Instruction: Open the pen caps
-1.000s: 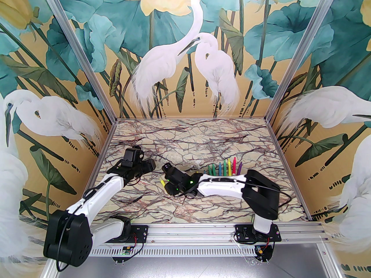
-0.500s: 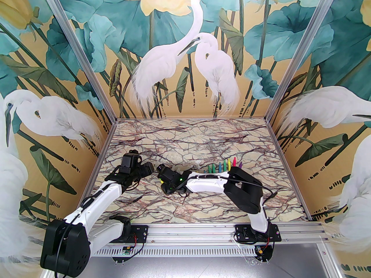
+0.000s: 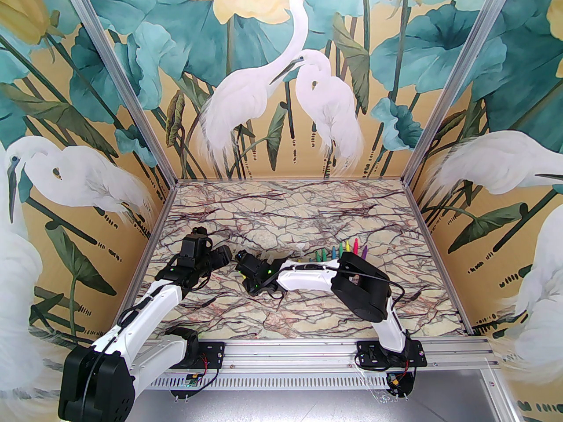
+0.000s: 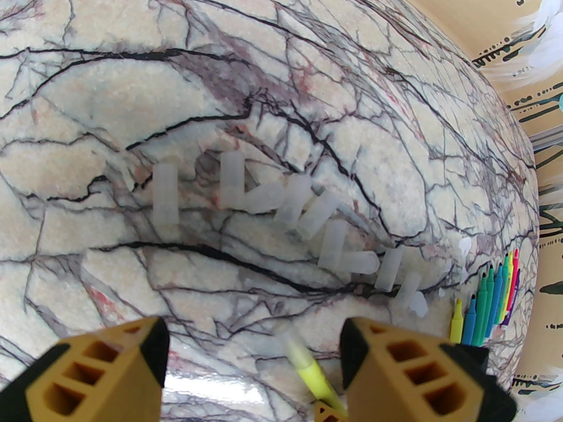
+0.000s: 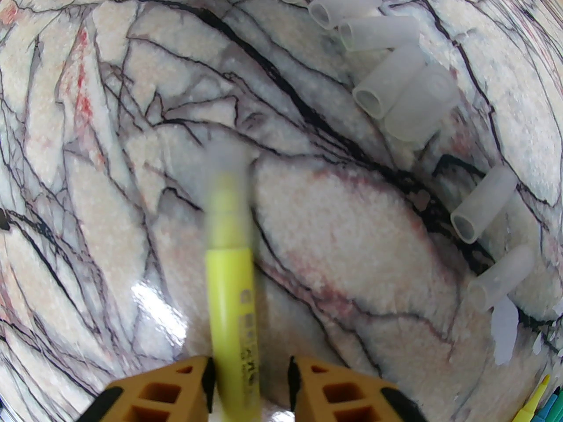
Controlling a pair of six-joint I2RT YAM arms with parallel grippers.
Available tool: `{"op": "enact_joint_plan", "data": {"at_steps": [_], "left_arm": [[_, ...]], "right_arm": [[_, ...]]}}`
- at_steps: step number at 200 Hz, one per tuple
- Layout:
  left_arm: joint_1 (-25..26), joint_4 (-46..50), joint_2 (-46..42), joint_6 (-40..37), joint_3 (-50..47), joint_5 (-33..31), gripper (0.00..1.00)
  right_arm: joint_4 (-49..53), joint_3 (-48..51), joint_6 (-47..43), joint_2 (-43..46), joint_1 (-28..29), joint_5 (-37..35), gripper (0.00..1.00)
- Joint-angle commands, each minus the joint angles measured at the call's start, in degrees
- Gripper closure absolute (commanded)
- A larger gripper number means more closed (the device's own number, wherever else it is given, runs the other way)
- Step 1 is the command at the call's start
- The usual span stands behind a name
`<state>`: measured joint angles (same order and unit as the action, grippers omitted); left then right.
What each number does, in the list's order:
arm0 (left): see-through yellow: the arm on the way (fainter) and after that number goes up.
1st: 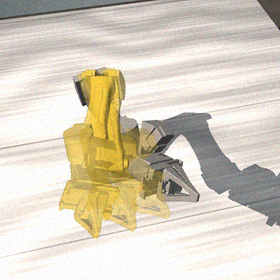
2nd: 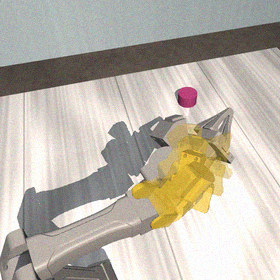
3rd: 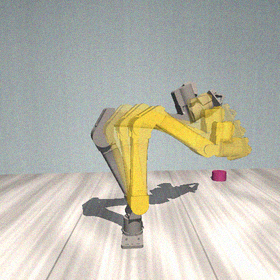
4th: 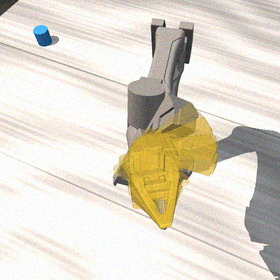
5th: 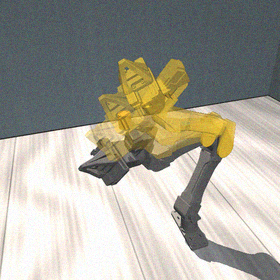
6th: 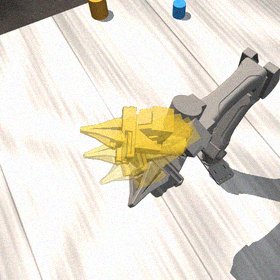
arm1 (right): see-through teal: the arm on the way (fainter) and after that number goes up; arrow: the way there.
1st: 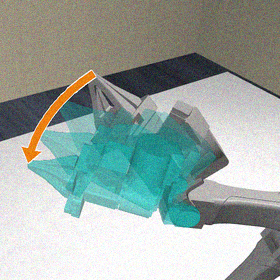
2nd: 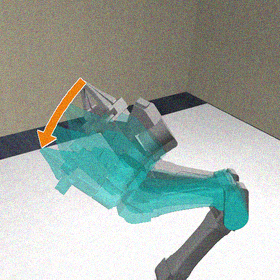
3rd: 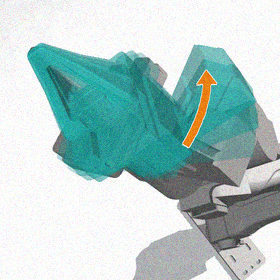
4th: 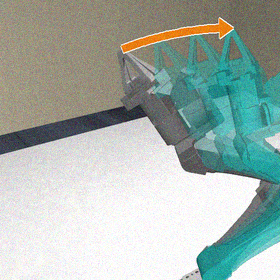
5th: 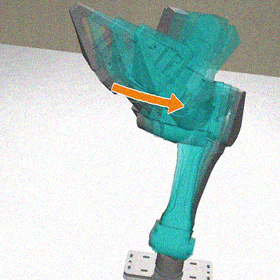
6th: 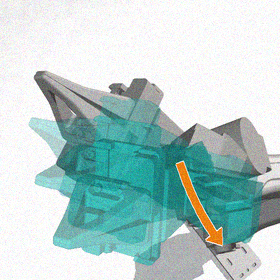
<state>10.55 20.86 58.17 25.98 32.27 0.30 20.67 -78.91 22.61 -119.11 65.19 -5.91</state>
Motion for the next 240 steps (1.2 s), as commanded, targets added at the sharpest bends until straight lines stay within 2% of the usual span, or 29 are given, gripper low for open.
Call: {"op": "enact_joint_plan", "data": {"at_steps": [1,72,142,240], "left_arm": [[-0.35,-0.82,-0.51,0.21,-0.78,-0.35,0.31],[-0.35,-0.90,-1.31,0.08,-0.90,0.30,0.31],[-0.35,-1.96,-1.30,-0.81,-1.03,3.03,0.31],[-0.41,-6.03,-0.61,-1.40,-0.09,14.24,0.31]], "right_arm": [[0.87,-1.10,-0.16,-1.63,-0.01,0.41,0.65],[0.82,-1.03,-0.11,-2.27,0.01,1.32,0.68],[-1.82,1.49,0.24,-0.09,0.00,2.64,0.84],[-14.19,14.03,1.42,11.88,-1.42,5.05,0.90]]}}
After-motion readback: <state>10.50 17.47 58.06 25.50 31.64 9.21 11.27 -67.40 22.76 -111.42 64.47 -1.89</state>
